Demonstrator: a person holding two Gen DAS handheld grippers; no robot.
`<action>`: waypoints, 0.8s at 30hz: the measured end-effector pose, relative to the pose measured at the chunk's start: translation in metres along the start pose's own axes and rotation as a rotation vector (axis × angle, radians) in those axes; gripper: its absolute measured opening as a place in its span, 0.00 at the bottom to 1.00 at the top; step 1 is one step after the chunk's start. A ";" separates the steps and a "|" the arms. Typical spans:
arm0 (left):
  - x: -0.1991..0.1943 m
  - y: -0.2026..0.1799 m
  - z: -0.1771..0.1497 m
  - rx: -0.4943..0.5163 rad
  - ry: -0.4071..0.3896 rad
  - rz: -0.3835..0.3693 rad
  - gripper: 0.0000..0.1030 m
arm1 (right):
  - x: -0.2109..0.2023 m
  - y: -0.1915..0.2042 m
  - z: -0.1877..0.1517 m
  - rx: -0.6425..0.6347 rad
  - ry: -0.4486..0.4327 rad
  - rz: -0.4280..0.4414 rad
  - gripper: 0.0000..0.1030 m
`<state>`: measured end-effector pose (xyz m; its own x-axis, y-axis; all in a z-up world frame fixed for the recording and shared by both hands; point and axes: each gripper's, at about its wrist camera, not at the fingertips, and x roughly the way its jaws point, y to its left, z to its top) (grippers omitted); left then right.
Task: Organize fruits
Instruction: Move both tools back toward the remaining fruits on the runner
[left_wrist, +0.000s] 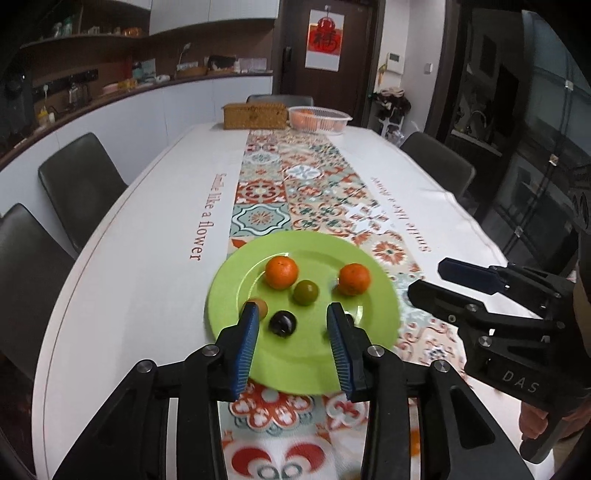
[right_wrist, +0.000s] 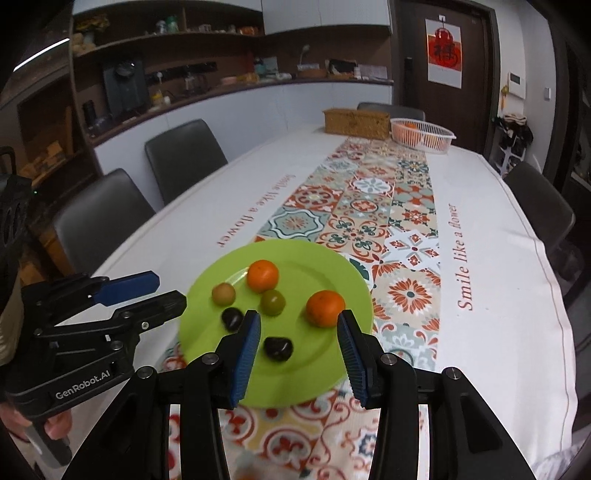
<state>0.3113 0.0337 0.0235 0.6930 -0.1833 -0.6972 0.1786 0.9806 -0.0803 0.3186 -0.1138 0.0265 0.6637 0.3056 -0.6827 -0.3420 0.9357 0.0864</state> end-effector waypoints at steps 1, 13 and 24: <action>-0.010 -0.003 -0.002 -0.001 -0.015 -0.004 0.37 | -0.009 0.002 -0.003 0.001 -0.013 0.011 0.43; -0.079 -0.029 -0.029 0.019 -0.103 0.045 0.42 | -0.077 0.016 -0.032 -0.016 -0.108 0.038 0.47; -0.116 -0.051 -0.068 -0.002 -0.133 0.073 0.56 | -0.109 0.018 -0.063 -0.053 -0.122 0.074 0.47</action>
<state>0.1745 0.0100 0.0596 0.7905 -0.1188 -0.6009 0.1230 0.9918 -0.0343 0.1983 -0.1413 0.0567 0.7100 0.3958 -0.5825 -0.4256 0.9001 0.0928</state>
